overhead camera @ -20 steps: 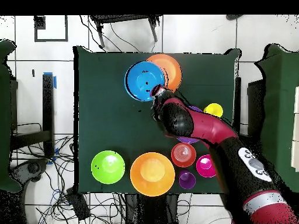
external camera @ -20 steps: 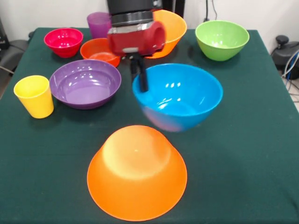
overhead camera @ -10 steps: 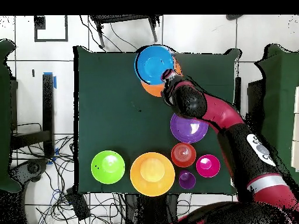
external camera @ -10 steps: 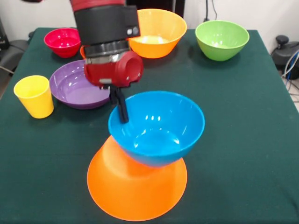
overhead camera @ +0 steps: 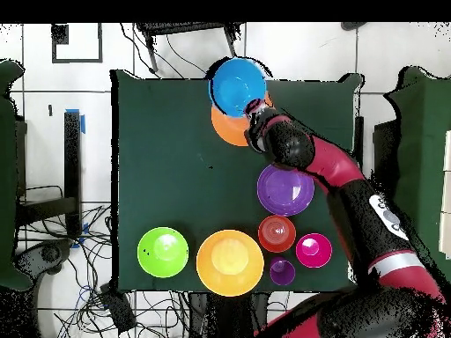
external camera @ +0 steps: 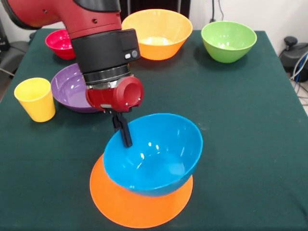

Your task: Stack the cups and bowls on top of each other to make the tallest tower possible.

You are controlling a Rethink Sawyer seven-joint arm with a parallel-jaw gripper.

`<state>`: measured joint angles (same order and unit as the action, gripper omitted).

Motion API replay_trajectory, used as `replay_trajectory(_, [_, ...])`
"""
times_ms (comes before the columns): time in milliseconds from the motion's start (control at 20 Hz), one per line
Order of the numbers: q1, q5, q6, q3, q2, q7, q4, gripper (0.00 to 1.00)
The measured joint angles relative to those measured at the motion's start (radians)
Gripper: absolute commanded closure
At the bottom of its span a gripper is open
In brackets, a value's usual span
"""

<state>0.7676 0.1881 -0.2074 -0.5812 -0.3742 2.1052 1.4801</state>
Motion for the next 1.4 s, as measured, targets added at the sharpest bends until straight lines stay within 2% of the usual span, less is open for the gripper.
replay_trajectory(350, [0.046,0.000,-0.113,-0.035,0.009,0.000,-0.023,1.00])
replay_trajectory(700, [0.084,0.001,-0.174,-0.053,0.015,0.000,-0.033,1.00])
replay_trajectory(1400, [0.100,0.037,-0.182,-0.055,-0.008,0.000,-0.015,1.00])
